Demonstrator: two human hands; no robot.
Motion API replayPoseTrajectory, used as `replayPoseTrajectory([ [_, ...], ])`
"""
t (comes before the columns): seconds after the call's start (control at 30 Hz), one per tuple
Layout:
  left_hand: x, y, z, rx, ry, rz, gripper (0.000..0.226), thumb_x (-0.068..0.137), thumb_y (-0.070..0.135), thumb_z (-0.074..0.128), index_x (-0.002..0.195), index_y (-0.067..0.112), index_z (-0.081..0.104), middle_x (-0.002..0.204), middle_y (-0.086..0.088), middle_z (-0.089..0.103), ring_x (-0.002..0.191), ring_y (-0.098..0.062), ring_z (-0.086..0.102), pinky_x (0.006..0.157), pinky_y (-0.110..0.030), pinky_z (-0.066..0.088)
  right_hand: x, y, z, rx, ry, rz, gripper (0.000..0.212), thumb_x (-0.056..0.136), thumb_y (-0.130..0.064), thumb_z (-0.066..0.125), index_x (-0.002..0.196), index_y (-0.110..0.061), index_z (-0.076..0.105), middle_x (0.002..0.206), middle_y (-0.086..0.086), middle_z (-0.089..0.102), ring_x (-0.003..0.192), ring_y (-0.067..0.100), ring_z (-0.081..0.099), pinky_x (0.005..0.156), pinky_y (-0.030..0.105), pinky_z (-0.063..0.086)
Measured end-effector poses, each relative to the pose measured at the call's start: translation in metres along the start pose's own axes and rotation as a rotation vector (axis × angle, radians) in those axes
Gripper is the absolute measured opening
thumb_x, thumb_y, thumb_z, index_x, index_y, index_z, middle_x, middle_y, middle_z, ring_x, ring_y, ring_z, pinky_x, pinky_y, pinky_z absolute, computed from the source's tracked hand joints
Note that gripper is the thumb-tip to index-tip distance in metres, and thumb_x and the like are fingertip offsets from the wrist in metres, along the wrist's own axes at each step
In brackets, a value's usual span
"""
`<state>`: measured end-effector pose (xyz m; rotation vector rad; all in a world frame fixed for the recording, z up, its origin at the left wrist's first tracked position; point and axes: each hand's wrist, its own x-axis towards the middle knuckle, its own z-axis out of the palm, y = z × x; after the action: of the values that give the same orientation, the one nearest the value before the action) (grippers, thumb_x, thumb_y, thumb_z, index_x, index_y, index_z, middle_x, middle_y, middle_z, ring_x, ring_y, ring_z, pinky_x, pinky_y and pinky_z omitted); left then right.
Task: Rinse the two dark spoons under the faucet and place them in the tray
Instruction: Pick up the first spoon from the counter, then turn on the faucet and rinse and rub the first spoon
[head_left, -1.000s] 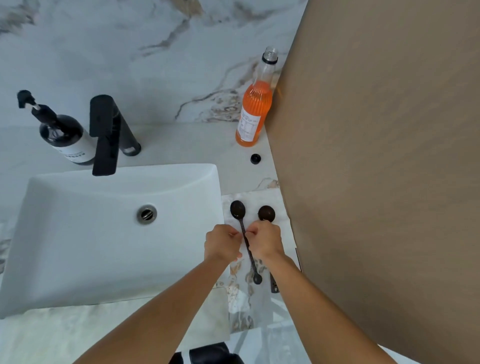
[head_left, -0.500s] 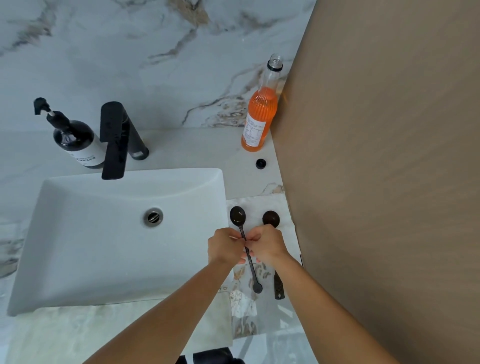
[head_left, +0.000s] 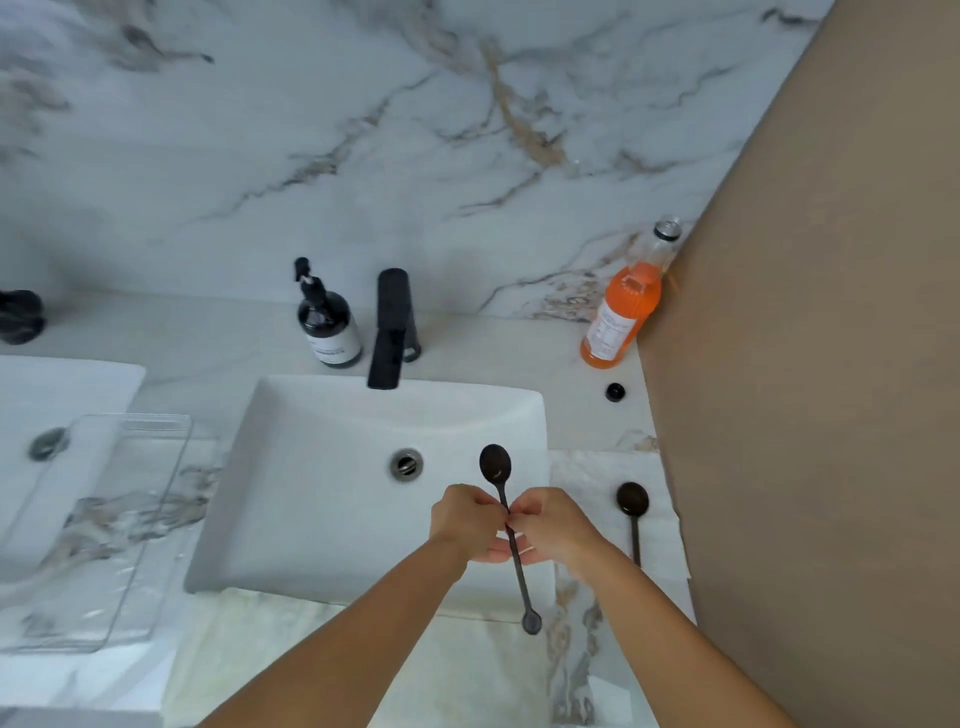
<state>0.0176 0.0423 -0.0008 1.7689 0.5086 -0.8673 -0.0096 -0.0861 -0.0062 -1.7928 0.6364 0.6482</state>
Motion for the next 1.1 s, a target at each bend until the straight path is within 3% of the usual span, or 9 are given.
replayPoseTrajectory([
  [0.13, 0.003, -0.003, -0.041, -0.033, 0.000, -0.036, 0.015, 0.082, -0.001, 0.059, 0.091, 0.003, 0.070, 0.088, -0.016, 0.075, 0.066, -0.030, 0.077, 0.066, -0.044, 0.064, 0.007, -0.021, 0.033, 0.038, -0.084, -0.002, 0.009, 0.090, 0.000, 0.053, 0.084, -0.002, 0.060, 0.092, 0.028, 0.069, 0.077, 0.045, 0.072, 0.074, 0.054, 0.061],
  [0.27, 0.010, 0.003, -0.091, 0.040, -0.049, 0.020, 0.016, 0.088, 0.006, 0.057, 0.096, 0.000, 0.069, 0.088, -0.011, 0.071, 0.066, -0.026, 0.075, 0.063, -0.040, 0.064, 0.018, -0.040, 0.059, 0.099, -0.189, 0.034, 0.013, 0.094, 0.001, 0.046, 0.100, 0.004, 0.057, 0.083, 0.021, 0.065, 0.069, 0.039, 0.071, 0.075, 0.052, 0.061],
  [0.43, 0.021, 0.052, -0.162, 0.253, 0.278, 0.414, 0.016, 0.085, 0.012, 0.058, 0.073, 0.013, 0.067, 0.075, -0.007, 0.073, 0.058, -0.025, 0.073, 0.056, -0.042, 0.063, 0.034, -0.061, 0.080, 0.146, -0.200, 0.071, 0.011, 0.095, 0.000, 0.043, 0.101, -0.001, 0.052, 0.084, 0.020, 0.064, 0.063, 0.034, 0.068, 0.072, 0.049, 0.062],
  [0.57, 0.032, 0.105, -0.187, 0.213, 0.403, 0.631, 0.011, 0.088, 0.028, 0.059, 0.087, 0.019, 0.066, 0.087, 0.005, 0.070, 0.060, -0.019, 0.072, 0.058, -0.039, 0.063, 0.045, -0.071, 0.089, 0.138, -0.167, 0.087, 0.012, 0.094, -0.001, 0.040, 0.099, -0.002, 0.051, 0.084, 0.020, 0.068, 0.063, 0.033, 0.067, 0.073, 0.047, 0.062],
  [0.67, 0.050, 0.138, -0.185, 0.141, 0.344, 0.529, 0.027, 0.089, 0.033, 0.062, 0.102, 0.010, 0.061, 0.094, -0.003, 0.068, 0.076, -0.025, 0.073, 0.061, -0.038, 0.064, 0.052, -0.075, 0.091, 0.119, -0.139, 0.087, 0.012, 0.094, -0.001, 0.039, 0.097, -0.003, 0.051, 0.082, 0.019, 0.067, 0.061, 0.030, 0.065, 0.070, 0.044, 0.062],
  [0.83, 0.073, 0.165, -0.180, -0.059, 0.096, 0.200, 0.031, 0.092, 0.030, 0.063, 0.094, -0.001, 0.065, 0.091, -0.014, 0.074, 0.081, -0.034, 0.076, 0.080, -0.044, 0.062, 0.055, -0.079, 0.090, 0.054, -0.089, 0.058, 0.015, 0.095, -0.003, 0.036, 0.093, -0.005, 0.051, 0.076, 0.012, 0.064, 0.059, 0.025, 0.060, 0.067, 0.038, 0.060],
  [0.97, 0.077, 0.175, -0.176, -0.375, -0.115, 0.074, 0.027, 0.095, 0.020, 0.064, 0.109, -0.003, 0.059, 0.101, -0.019, 0.070, 0.078, -0.031, 0.073, 0.058, -0.034, 0.063, 0.056, -0.081, 0.088, -0.020, -0.052, 0.043, 0.018, 0.095, -0.006, 0.034, 0.089, -0.011, 0.050, 0.077, 0.007, 0.064, 0.058, 0.019, 0.059, 0.059, 0.028, 0.056],
  [1.1, 0.080, 0.181, -0.166, -0.290, -0.132, 0.057, 0.029, 0.100, 0.028, 0.054, 0.111, 0.001, 0.055, 0.085, -0.015, 0.067, 0.063, -0.021, 0.065, 0.045, -0.023, 0.051, 0.055, -0.081, 0.088, -0.082, -0.021, 0.031, 0.019, 0.092, -0.009, 0.033, 0.087, -0.016, 0.050, 0.082, 0.004, 0.064, 0.064, 0.018, 0.056, 0.060, 0.026, 0.050],
])
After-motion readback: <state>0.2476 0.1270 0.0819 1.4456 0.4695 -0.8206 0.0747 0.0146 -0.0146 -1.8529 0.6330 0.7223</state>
